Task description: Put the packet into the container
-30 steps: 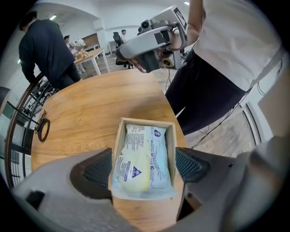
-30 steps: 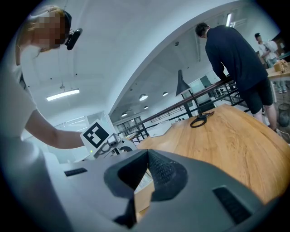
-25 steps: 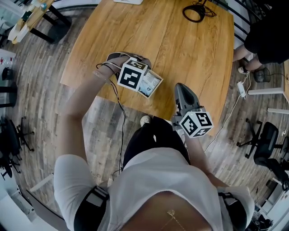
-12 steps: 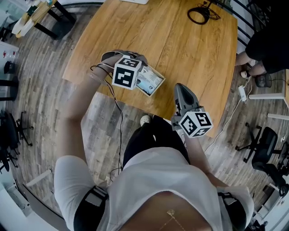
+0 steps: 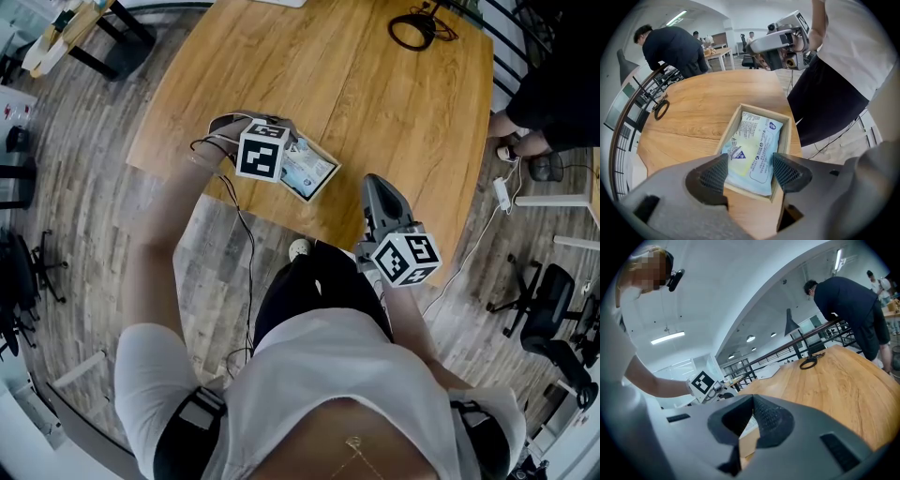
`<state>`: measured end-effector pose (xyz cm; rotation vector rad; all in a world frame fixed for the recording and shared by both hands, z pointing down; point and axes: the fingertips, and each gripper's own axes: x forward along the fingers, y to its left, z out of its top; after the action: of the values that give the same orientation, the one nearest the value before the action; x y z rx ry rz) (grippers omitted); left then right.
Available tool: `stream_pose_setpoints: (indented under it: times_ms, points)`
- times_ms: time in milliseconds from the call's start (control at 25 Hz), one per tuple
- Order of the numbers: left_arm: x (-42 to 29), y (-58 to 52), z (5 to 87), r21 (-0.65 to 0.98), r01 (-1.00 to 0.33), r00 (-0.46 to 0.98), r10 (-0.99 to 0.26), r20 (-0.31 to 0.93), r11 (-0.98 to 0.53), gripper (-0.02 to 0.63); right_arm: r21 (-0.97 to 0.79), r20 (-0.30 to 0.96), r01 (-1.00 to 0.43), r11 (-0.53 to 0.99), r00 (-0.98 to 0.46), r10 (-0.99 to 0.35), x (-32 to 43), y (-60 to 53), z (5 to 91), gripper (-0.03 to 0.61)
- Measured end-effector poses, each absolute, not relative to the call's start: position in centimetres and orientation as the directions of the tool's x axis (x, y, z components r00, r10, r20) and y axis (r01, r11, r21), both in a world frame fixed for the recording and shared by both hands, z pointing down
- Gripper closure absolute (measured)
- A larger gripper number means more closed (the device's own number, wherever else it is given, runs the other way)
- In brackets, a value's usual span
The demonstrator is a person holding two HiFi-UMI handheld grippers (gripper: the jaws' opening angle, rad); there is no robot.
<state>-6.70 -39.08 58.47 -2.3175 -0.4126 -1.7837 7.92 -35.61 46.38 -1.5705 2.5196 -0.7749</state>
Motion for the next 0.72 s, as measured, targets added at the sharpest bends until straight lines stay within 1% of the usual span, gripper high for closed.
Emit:
stream_pose_setpoints:
  times_ms: [120,200,360,400,520,600,720]
  points:
    - [-6.3,-39.5,56.8,-0.032,0.282,0.307,0.059,0.95,-0.959,0.301,-0.452,0.193,-0.818,0.355,-0.478,-0.857,7.8,-36.0,46.2,0.566]
    - [-6.2,-39.7,55.2,-0.083,0.212,0.374,0.002,0.928,-0.974,0.301,-0.453,0.187,-0.815,0.361,-0.482,-0.856,7.7,-36.2,46.0,0.566]
    - [-7.2,-40.0,53.6,-0.222,0.012,0.447,-0.194,0.874,-0.975,0.304,-0.455,0.181,-0.803,0.386,-0.507,-0.843,6.6,-36.4,46.0,0.566]
    - [-7.5,-40.0,53.4,-0.255,-0.058,0.455,-0.253,0.854,-0.965,0.331,-0.456,0.18,-0.799,0.393,-0.515,-0.838,6.3,-36.4,46.0,0.566]
    - [-8.4,-39.7,52.3,-0.315,-0.305,0.461,-0.428,0.777,-0.899,0.503,-0.454,0.174,-0.786,0.42,-0.541,-0.823,5.1,-36.4,46.0,0.566]
    - [-8.7,-39.0,51.7,-0.298,-0.441,0.459,-0.498,0.736,-0.847,0.536,-0.451,0.171,-0.777,0.44,-0.559,-0.812,4.3,-36.4,45.9,0.566]
    - [-8.7,-37.7,50.8,-0.241,-0.604,0.453,-0.576,0.68,-0.759,0.584,-0.442,0.171,-0.768,0.463,-0.579,-0.797,3.1,-36.4,46.0,0.566]
